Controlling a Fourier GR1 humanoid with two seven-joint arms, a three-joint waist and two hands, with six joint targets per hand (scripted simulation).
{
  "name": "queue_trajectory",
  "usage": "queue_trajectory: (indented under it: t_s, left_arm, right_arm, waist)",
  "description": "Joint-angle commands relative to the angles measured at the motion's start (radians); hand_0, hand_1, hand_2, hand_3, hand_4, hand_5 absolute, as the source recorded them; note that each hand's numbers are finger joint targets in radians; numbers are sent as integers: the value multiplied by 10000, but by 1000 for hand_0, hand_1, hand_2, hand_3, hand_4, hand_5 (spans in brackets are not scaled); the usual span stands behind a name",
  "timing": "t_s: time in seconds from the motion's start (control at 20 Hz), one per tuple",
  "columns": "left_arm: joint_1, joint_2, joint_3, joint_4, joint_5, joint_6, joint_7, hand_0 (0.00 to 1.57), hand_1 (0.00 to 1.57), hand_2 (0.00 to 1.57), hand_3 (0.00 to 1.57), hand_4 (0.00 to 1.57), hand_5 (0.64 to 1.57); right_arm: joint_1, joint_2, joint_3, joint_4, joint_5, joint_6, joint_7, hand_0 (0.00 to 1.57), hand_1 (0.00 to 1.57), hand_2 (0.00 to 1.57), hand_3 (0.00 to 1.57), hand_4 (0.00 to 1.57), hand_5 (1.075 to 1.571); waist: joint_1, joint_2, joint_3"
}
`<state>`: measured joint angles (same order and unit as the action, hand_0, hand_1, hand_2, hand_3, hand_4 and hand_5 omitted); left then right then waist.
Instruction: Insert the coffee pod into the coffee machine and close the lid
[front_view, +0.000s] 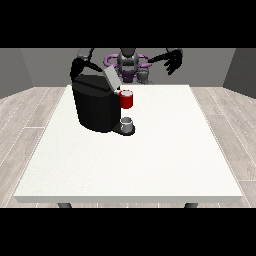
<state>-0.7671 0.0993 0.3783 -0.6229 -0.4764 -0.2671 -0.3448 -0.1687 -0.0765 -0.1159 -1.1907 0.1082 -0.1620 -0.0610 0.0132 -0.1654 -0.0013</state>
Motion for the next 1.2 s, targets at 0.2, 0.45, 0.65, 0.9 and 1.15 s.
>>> queue_trajectory:
  t_s: [0.2,0.45,0.65,0.9,1.15]
  left_arm:
    - [2483,-708,76,146,404,-52,-218,0,0,0,0,442,1571]
    - [2317,-764,-41,-862,960,-533,344,0,0,0,0,404,1571]
    - [2726,-984,-407,-1927,1628,-878,728,0,0,0,0,429,1571]
    - [3088,-990,-1434,-2816,2371,-829,1035,0,0,0,0,396,1571]
    - [3636,-992,-2202,-3897,2723,-253,1440,0,0,0,0,382,1571]
  right_arm:
    - [-425,7,724,-1345,-243,940,1033,0,0,0,0,0,1571]
    - [-863,-602,645,-1296,-68,1338,584,0,0,0,0,251,1571]
    - [-1484,-1136,-231,-1049,-718,1615,1267,0,0,0,0,0,1571]
    - [-2550,-1620,-930,31,-1088,1683,1700,0,0,0,0,175,1571]
    - [-2931,-1240,-1240,696,-1638,1579,1579,0,0,0,0,92,1571]
  waist:
    - [610,-1582,6]
    - [1270,-1071,16]
    - [1599,-975,16]
    - [2160,-374,17]
    - [2316,-16,17]
